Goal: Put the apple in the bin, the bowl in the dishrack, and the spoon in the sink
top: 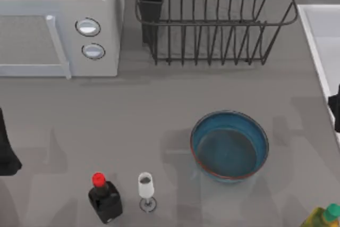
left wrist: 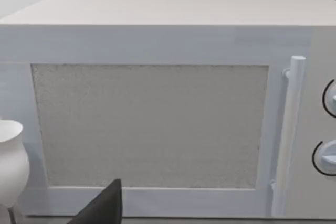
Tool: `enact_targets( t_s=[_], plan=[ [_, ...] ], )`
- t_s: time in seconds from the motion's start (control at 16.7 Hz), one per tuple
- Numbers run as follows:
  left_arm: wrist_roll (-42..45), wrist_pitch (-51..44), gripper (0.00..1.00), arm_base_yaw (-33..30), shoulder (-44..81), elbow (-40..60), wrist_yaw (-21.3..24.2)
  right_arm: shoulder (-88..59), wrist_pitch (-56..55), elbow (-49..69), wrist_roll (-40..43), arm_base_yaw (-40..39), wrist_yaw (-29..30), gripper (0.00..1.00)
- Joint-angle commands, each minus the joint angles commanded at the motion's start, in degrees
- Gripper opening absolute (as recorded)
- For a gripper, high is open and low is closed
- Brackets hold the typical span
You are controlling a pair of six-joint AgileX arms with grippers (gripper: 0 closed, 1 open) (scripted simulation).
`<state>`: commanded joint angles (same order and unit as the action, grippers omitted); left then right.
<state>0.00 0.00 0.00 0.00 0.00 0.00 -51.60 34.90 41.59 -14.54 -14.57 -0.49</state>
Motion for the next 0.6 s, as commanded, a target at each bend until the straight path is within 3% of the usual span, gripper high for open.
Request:
enact_targets(
  t_s=[0.6],
  plan=[
    [0.0,0.0,1.0,0.0,0.0,0.0,0.0,-46.06,30.52,36.74,-13.0,-12.2,0.1,1.0]
  ],
)
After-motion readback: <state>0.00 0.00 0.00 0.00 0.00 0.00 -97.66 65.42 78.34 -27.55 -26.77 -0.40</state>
